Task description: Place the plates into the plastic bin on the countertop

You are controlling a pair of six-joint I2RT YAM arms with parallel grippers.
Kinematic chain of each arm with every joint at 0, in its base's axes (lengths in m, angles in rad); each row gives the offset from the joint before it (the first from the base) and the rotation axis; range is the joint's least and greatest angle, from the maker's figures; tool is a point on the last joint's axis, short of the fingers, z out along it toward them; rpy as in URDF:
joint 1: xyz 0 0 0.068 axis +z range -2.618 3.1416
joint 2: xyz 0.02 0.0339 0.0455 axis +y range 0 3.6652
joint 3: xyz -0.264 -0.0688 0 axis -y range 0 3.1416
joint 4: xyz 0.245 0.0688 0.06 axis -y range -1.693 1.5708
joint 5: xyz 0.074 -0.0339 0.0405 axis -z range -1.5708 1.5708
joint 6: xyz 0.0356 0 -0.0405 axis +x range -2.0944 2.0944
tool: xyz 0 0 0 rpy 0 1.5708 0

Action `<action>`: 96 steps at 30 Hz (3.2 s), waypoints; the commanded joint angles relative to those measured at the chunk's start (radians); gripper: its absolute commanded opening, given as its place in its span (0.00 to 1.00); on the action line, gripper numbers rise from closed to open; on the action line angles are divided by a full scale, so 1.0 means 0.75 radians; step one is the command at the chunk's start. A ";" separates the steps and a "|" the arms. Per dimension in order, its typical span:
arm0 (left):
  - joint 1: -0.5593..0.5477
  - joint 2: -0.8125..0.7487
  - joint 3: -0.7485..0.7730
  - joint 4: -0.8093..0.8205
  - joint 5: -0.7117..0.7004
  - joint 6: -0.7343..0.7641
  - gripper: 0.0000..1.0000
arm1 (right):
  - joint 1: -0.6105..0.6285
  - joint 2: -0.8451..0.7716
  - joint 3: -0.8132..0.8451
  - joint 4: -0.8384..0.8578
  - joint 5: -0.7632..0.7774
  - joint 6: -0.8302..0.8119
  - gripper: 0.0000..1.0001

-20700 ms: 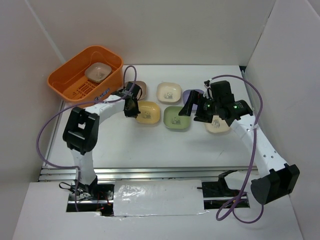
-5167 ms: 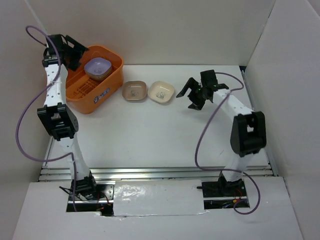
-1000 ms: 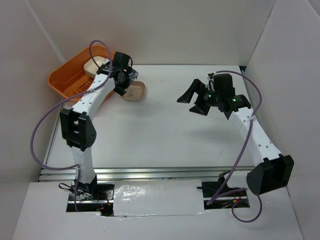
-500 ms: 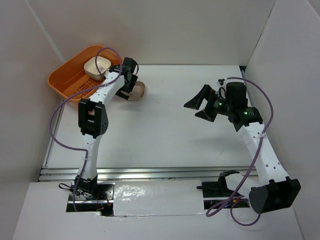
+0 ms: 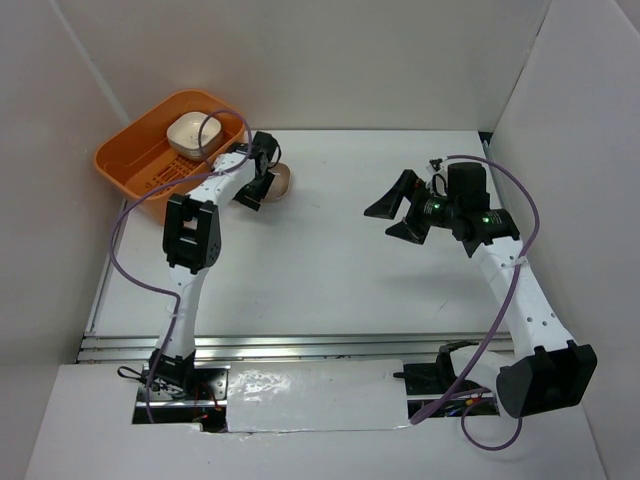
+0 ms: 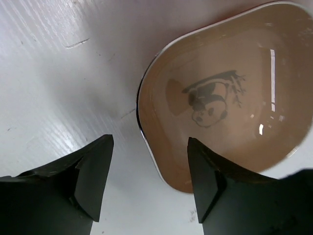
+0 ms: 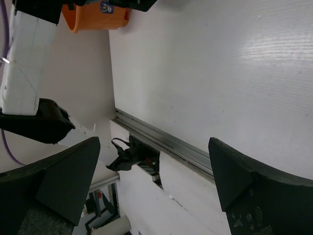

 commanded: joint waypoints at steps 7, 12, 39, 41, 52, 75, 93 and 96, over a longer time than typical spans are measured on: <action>0.025 0.067 -0.010 0.068 0.006 0.067 0.00 | 0.005 -0.013 0.051 0.014 -0.024 -0.013 1.00; -0.015 -0.002 0.036 0.143 0.094 0.195 0.00 | 0.009 -0.011 0.069 0.002 -0.006 -0.017 1.00; 0.678 -0.154 0.202 0.796 0.706 0.813 0.00 | 0.012 0.036 0.089 -0.027 0.011 -0.004 1.00; 0.678 -0.081 0.292 0.767 0.667 0.826 0.00 | 0.014 0.038 0.118 -0.049 0.027 -0.017 1.00; 0.686 0.038 0.253 0.775 0.548 0.762 0.09 | 0.022 0.081 0.204 -0.139 0.058 -0.033 1.00; 0.592 -0.679 0.211 0.271 0.417 1.126 0.99 | 0.136 0.071 0.443 -0.354 0.472 -0.109 1.00; 0.520 -1.941 -1.047 -0.147 0.113 1.353 0.99 | 0.228 -0.340 0.865 -0.876 1.451 -0.289 1.00; 0.492 -2.007 -1.164 -0.253 -0.069 1.249 0.99 | 0.243 -0.426 0.802 -0.878 1.479 -0.272 1.00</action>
